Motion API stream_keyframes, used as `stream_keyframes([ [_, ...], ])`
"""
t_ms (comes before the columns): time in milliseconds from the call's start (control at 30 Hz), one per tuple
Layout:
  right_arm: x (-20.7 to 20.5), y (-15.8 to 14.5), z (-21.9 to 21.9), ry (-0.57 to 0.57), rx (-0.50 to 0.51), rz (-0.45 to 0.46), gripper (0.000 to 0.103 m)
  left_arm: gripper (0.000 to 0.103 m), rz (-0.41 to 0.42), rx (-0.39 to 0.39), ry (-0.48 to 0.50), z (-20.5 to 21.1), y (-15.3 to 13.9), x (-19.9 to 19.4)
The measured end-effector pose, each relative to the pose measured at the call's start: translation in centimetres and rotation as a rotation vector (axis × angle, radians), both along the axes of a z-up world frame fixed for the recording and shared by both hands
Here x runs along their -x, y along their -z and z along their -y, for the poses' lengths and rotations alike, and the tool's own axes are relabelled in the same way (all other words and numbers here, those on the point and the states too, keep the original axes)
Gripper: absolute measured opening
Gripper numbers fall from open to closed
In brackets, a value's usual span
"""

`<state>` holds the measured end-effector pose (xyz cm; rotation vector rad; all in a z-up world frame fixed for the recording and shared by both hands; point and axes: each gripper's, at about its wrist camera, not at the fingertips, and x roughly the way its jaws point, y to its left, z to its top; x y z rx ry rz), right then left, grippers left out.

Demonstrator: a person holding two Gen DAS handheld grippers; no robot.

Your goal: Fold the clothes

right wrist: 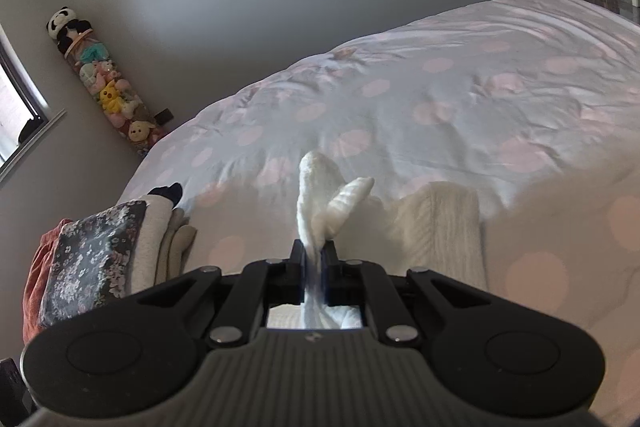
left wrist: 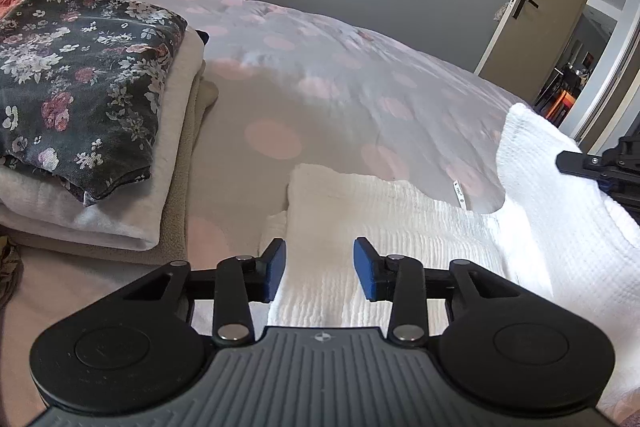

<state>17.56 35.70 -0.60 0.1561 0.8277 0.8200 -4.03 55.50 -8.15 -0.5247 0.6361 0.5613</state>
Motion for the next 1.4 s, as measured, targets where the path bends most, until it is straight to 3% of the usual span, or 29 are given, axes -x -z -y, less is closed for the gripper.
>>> stream_keyframes([
  [300,2.9,4.0,-7.8,-0.105,0.014,-0.058,0.009,0.029,0.063,0.119,-0.080,-3.1,1.9,1.6],
  [633,5.0,9.3,-14.0,-0.223,0.008,-0.171,0.009,0.029,0.022,0.131,-0.087,-3.7,3.2,1.3],
  [833,4.7,12.1,-15.8,-0.207,0.085,-0.200,0.009,0.029,0.000,0.136,-0.091,-3.7,3.8,1.5],
  [933,4.2,12.7,-15.3,-0.209,0.084,-0.231,0.013,0.029,-0.007,0.136,-0.087,-3.6,3.9,1.5],
  [1033,4.2,11.5,-14.3,-0.222,0.053,-0.232,0.015,0.029,-0.010,0.129,-0.080,-3.3,3.5,1.6],
  [1167,4.9,7.8,-11.4,-0.245,-0.010,-0.156,0.028,0.029,0.001,0.128,-0.071,-3.0,2.1,1.9],
  [1267,5.6,5.7,-8.1,-0.235,-0.024,-0.077,0.029,0.029,0.013,0.133,-0.058,-2.5,1.2,2.4],
  [1400,7.5,5.7,-3.4,-0.212,0.010,-0.017,0.029,0.030,0.004,0.153,-0.049,-1.5,0.9,3.0],
])
